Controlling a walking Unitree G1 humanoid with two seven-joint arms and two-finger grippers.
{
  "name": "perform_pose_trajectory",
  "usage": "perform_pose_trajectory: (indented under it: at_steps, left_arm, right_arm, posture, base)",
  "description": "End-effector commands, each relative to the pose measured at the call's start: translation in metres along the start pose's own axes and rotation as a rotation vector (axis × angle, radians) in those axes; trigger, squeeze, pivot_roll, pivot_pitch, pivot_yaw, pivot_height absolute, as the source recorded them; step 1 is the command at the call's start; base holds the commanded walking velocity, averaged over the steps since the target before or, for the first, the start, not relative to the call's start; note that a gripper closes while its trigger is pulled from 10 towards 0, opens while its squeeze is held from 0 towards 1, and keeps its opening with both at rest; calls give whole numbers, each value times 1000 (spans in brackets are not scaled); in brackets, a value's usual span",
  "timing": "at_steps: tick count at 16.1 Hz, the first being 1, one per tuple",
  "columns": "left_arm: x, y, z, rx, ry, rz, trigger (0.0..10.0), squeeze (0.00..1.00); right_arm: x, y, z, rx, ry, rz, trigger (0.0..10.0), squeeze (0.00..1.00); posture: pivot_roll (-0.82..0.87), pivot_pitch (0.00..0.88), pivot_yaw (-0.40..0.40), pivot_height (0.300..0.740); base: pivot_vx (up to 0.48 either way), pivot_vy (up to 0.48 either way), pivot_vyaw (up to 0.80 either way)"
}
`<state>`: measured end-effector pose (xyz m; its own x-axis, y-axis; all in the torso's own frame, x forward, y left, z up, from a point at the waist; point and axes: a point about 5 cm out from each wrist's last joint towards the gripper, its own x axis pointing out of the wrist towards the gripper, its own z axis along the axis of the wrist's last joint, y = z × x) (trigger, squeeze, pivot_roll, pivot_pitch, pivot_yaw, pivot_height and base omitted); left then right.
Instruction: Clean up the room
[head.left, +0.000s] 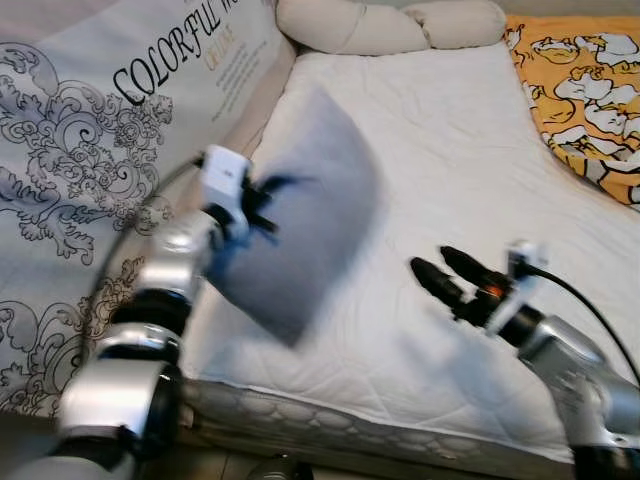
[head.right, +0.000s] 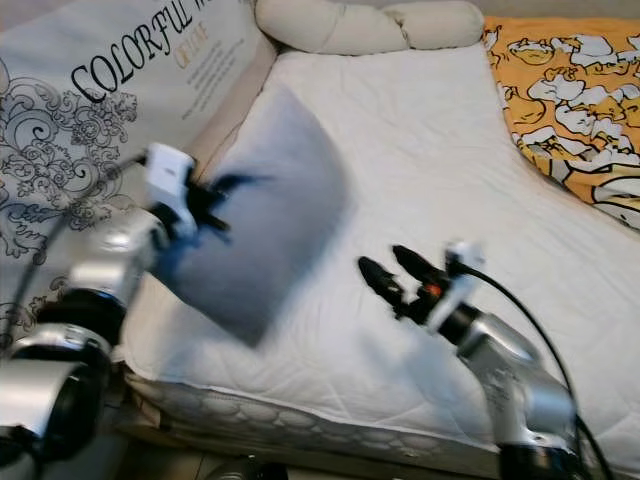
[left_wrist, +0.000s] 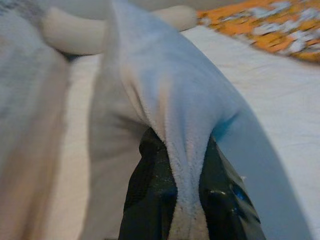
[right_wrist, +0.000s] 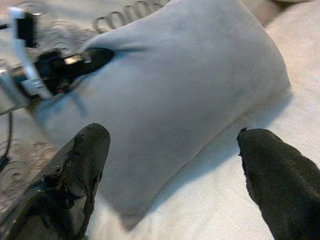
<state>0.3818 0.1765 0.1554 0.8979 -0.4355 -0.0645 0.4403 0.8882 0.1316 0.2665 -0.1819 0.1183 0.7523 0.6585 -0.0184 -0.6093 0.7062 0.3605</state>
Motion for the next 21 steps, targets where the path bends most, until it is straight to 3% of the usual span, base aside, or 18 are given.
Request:
perform_pose_trajectory:
  at_steps: [1, 5, 7, 9, 10, 11, 12, 13, 14, 19, 20, 21]
  left_arm:
    - [-4, 12, 5, 52, -13, 33, 0, 0]
    - [-18, 28, -21, 126, 141, 113, 0, 0]
    - [-26, 31, -37, 235, 248, 123, 0, 0]
    - [-25, 34, -33, 330, 279, 114, 0, 0]
    - [-24, 35, -31, 351, 282, 114, 1490, 0]
    - [-22, 40, -24, 424, 293, 133, 10000, 0]
    - [-22, 42, -21, 458, 298, 142, 10000, 0]
    - [-21, 49, -11, 571, 314, 153, 10000, 0]
    - [-21, 52, -7, 617, 319, 165, 10000, 0]
    - [-26, 71, 9, 728, 359, 226, 10000, 0]
    - [-27, 76, 13, 735, 364, 232, 10000, 0]
    - [-29, 77, 14, 738, 375, 228, 10000, 63]
  right_arm:
    - [13, 12, 2, -27, 15, 64, 10000, 0]
    - [39, 22, -5, -66, 66, 78, 10000, 0]
    - [49, 29, -7, -90, 78, 62, 10000, 0]
    - [50, 34, -9, -98, 86, 58, 10000, 0]
    - [51, 35, -9, -99, 88, 61, 10000, 0]
    - [50, 38, -11, -103, 100, 68, 10000, 0]
    - [50, 39, -12, -105, 103, 68, 10000, 0]
    - [50, 42, -14, -102, 106, 64, 10000, 0]
    - [48, 42, -15, -103, 108, 58, 10000, 0]
    - [43, 48, -18, -93, 117, 71, 10000, 0]
    - [44, 56, -19, -78, 123, 127, 10000, 0]
    - [44, 62, -20, -75, 138, 176, 10000, 0]
  posture:
    - [-15, 0, 103, 740]
    - [-33, 0, 96, 740]
    - [-61, 0, 89, 740]
    - [-84, 0, 84, 740]
    - [-87, 0, 84, 740]
    - [-106, 0, 84, 740]
    - [-106, 0, 84, 740]
    - [-116, 0, 85, 740]
    - [-118, 0, 86, 740]
    - [-127, 0, 93, 740]
    - [-126, 0, 93, 740]
    - [-125, 0, 93, 740]
  base:
    - [0, 0, 0]
    - [0, 0, 0]
    - [0, 0, 0]
    - [0, 0, 0]
    - [0, 0, 0]
    - [0, 0, 0]
    - [0, 0, 0]
    - [0, 0, 0]
    - [0, 0, 0]
    - [0, 0, 0]
    - [0, 0, 0]
    - [0, 0, 0]
